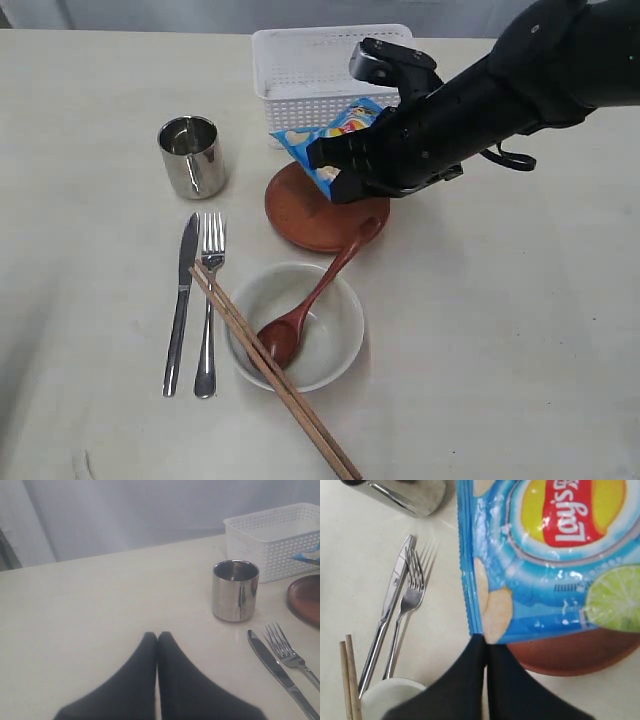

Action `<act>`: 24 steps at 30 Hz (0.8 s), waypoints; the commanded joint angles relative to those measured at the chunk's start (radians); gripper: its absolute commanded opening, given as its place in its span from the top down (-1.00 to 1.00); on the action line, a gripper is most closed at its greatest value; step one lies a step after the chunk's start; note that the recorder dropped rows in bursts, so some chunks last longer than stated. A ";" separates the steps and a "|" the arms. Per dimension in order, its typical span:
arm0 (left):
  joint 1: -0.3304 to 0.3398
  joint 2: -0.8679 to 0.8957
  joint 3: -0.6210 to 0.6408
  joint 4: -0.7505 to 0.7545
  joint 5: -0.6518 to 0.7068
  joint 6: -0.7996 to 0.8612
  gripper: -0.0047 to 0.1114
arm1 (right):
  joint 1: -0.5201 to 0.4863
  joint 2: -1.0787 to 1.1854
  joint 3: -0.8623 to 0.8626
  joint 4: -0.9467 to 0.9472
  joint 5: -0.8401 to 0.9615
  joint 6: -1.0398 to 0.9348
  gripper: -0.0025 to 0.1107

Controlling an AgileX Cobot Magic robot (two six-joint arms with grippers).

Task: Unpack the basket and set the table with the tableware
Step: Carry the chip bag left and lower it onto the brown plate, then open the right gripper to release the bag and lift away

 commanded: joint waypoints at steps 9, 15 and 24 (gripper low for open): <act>0.002 -0.003 0.002 -0.009 -0.001 0.000 0.92 | 0.000 -0.001 -0.008 0.054 0.084 -0.007 0.96; 0.002 -0.003 0.002 -0.009 -0.001 0.000 0.92 | 0.000 -0.001 -0.008 0.065 0.111 -0.008 0.96; 0.002 -0.003 0.002 -0.009 -0.001 0.000 0.92 | 0.000 -0.001 -0.008 0.061 0.113 0.007 0.15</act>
